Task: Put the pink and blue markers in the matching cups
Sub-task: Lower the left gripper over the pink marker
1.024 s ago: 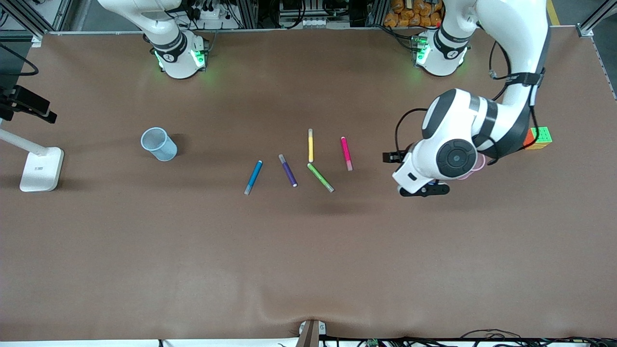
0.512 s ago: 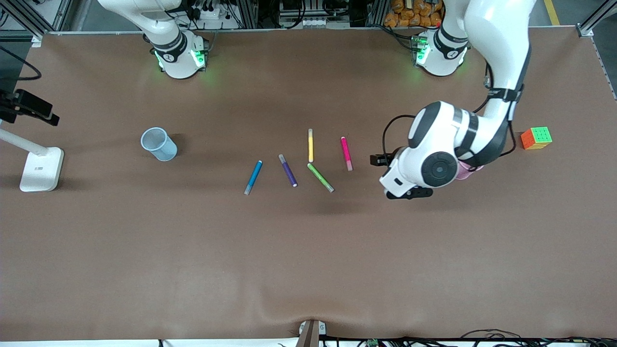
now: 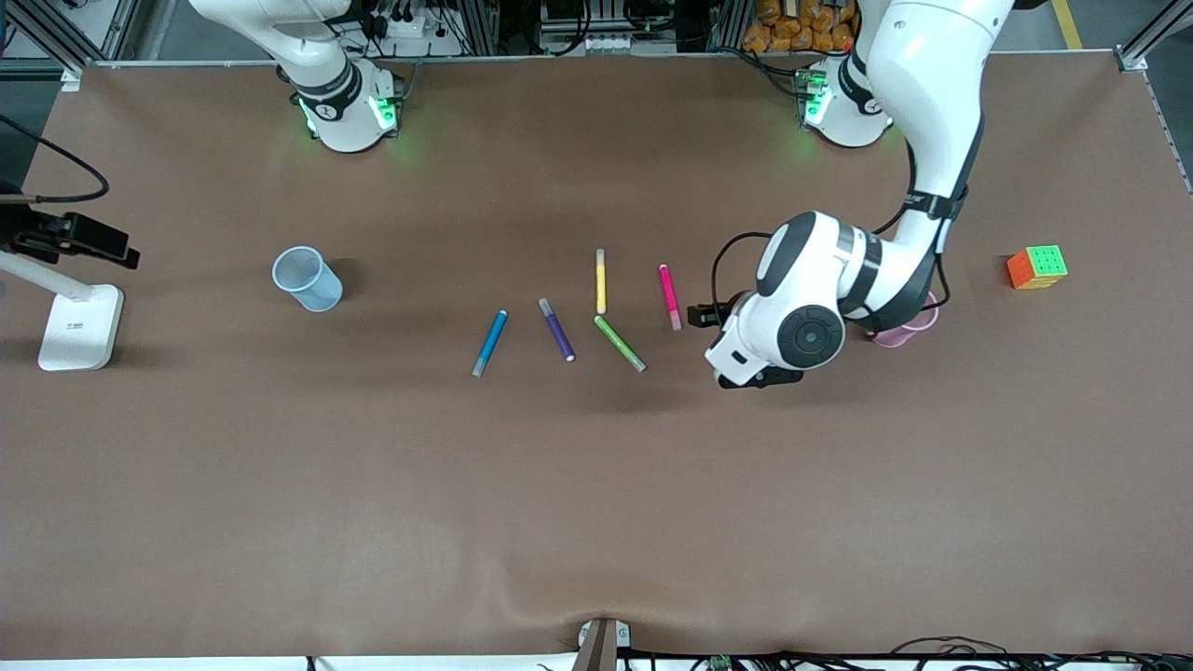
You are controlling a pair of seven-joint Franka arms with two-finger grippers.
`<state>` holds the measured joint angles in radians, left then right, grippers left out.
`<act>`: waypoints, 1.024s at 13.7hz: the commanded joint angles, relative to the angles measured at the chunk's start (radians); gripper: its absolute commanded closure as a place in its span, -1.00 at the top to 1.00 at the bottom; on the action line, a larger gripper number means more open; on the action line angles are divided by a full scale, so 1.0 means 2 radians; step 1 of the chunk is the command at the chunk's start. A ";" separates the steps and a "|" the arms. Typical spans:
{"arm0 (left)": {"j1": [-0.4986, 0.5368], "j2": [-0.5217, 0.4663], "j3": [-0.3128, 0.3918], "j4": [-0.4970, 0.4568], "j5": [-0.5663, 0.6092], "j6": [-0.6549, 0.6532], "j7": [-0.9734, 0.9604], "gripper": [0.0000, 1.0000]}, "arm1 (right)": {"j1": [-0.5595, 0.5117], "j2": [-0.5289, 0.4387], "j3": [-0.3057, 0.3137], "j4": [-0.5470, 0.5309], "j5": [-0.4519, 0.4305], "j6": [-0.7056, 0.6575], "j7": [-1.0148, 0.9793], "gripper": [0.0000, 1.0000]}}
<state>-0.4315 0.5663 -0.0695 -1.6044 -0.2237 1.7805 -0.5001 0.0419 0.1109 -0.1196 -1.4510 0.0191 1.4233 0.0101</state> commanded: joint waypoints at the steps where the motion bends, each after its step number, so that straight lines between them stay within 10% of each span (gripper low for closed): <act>1: -0.015 0.016 0.003 0.003 -0.016 0.019 -0.030 1.00 | -0.003 0.037 0.005 0.008 -0.008 -0.006 0.000 1.00; 7: -0.032 0.047 0.003 0.002 -0.040 0.048 -0.088 0.96 | 0.000 0.046 0.005 0.009 -0.008 -0.009 0.005 1.00; 14: -0.041 0.068 0.002 -0.003 -0.066 0.081 -0.086 0.44 | 0.009 0.060 0.007 0.005 0.002 -0.013 0.008 1.00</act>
<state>-0.5076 0.7003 -0.0707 -1.6053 -0.3218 1.9292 -0.6660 0.0515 0.2088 -0.1098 -1.4473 0.0167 1.3997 0.0104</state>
